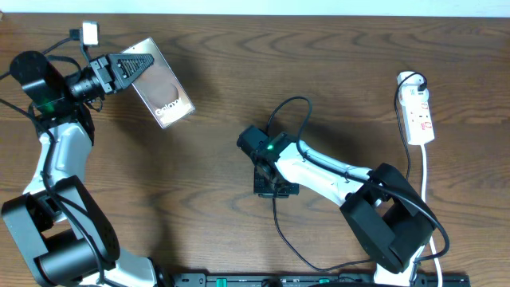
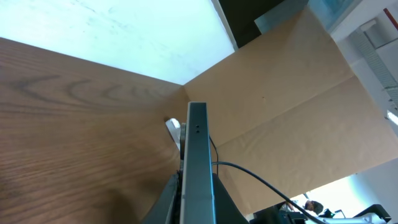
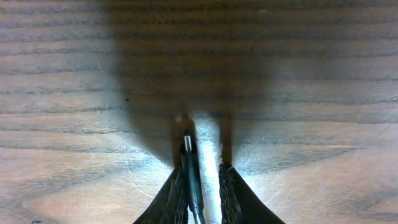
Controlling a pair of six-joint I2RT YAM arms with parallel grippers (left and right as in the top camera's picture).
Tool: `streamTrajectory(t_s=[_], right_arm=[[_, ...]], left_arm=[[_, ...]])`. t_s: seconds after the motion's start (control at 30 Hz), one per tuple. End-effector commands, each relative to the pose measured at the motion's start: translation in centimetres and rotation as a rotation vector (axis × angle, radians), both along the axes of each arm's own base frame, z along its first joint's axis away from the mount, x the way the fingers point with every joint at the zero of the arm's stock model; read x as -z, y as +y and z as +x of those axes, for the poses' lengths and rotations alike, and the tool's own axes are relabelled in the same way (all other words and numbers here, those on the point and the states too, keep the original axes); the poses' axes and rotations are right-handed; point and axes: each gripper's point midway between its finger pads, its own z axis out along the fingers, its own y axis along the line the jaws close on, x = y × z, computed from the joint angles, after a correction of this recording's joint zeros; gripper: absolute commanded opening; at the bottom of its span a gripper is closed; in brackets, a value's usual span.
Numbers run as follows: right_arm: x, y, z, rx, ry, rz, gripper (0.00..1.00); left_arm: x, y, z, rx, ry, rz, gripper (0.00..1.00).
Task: Plug charger to phone and switch on socket
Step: 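Close the right gripper on the black cable's plug end, then lift the cable plug with the right gripper, tip pointing up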
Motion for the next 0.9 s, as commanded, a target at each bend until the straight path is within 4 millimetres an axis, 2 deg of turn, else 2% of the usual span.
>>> streamTrajectory(t_s=[0.0, 0.23, 0.53, 0.63, 0.7, 0.8, 0.87], right_arm=[[1.3, -0.3, -0.5, 0.004, 0.033, -0.019, 0.16], [1.2, -0.2, -0.7, 0.005, 0.043, -0.010, 0.01], [1.1, 0.5, -1.3, -0.009, 0.078, 0.031, 0.01], [0.7, 2.7, -2.1, -0.093, 0.128, 0.161, 0.01], [-0.1, 5.3, -2.6, -0.208, 0.157, 0.323, 0.01], [-3.5, 9.9, -3.9, -0.451, 0.193, 0.699, 0.01], [-6.0, 11.7, -4.7, -0.571, 0.195, 0.911, 0.01]], left_arm=[[-0.9, -0.3, -0.5, 0.025, -0.040, 0.018, 0.07], [-0.9, -0.3, -0.5, 0.025, -0.040, 0.018, 0.08], [-0.9, -0.3, -0.5, 0.025, -0.040, 0.018, 0.07], [-0.9, -0.3, -0.5, 0.025, -0.040, 0.018, 0.07], [-0.9, -0.3, -0.5, 0.025, -0.040, 0.018, 0.07], [-0.9, -0.3, -0.5, 0.025, -0.040, 0.018, 0.07], [-0.9, -0.3, -0.5, 0.025, -0.040, 0.018, 0.07]])
